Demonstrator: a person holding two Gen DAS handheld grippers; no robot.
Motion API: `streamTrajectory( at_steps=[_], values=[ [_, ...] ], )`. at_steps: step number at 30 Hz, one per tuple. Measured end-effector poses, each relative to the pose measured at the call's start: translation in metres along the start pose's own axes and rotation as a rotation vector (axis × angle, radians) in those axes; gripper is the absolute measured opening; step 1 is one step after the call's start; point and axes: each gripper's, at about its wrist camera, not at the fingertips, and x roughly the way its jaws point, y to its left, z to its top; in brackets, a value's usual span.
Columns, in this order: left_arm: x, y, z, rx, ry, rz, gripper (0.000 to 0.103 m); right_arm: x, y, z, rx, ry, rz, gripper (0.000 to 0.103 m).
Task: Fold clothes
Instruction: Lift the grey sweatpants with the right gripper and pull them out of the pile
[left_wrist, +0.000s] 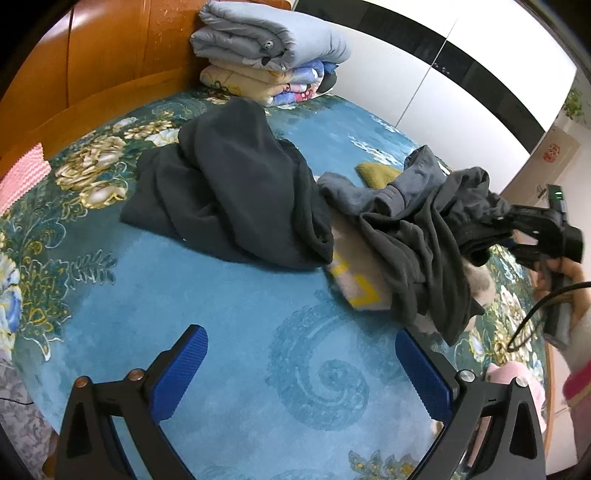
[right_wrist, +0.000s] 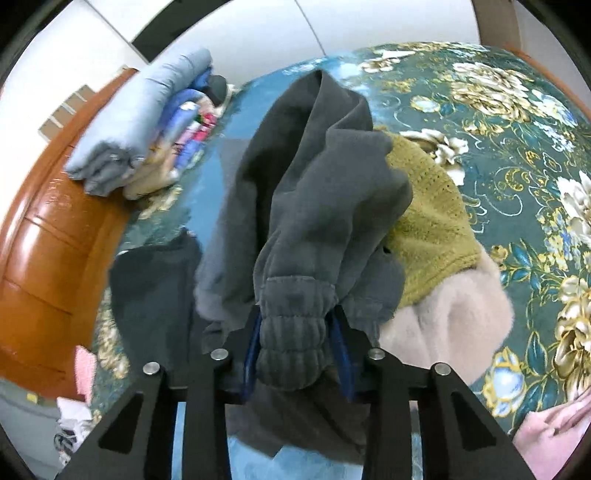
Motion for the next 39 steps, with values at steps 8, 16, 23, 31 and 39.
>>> streamTrajectory(
  at_steps=[8, 16, 23, 31, 39],
  values=[
    [-0.021, 0.006, -0.006, -0.025, -0.016, -0.02, 0.103, -0.086, 0.042, -0.032, -0.131, -0.054, 0.232, 0.03],
    [-0.063, 0.029, -0.009, -0.06, -0.096, -0.048, 0.103, -0.121, 0.125, -0.087, -0.375, 0.024, 0.415, 0.03],
    [-0.105, 0.074, -0.025, -0.124, -0.163, 0.001, 0.103, -0.09, 0.183, -0.159, -0.524, 0.214, 0.553, 0.03],
    [-0.134, 0.136, -0.046, -0.264, -0.159, 0.079, 0.103, 0.006, 0.232, -0.22, -0.544, 0.416, 0.516, 0.03],
    [-0.134, 0.138, -0.043, -0.199, -0.109, 0.119, 0.103, 0.06, 0.248, -0.249, -0.505, 0.514, 0.456, 0.051]
  ],
)
